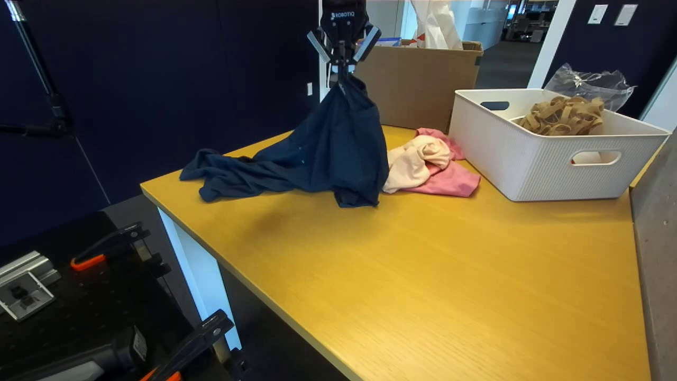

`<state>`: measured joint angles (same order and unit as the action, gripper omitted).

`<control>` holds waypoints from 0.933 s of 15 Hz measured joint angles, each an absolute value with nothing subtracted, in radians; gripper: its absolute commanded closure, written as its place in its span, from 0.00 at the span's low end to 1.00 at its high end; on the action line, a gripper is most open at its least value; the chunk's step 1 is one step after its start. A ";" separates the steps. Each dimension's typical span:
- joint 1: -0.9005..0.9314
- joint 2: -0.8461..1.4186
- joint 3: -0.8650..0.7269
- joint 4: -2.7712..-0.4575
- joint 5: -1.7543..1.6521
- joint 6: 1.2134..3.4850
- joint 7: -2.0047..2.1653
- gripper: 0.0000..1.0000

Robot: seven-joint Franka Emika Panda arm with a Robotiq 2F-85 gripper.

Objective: Move the blue clothing to the right then move it to the left.

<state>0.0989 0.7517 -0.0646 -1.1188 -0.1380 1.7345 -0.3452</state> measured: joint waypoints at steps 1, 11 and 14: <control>0.092 0.769 -0.063 -1.117 -0.161 1.747 -0.359 0.98; 0.116 1.061 -0.044 -0.772 -0.305 1.834 -0.482 0.98; 0.117 1.131 -0.018 -0.692 -0.301 1.916 -0.563 0.98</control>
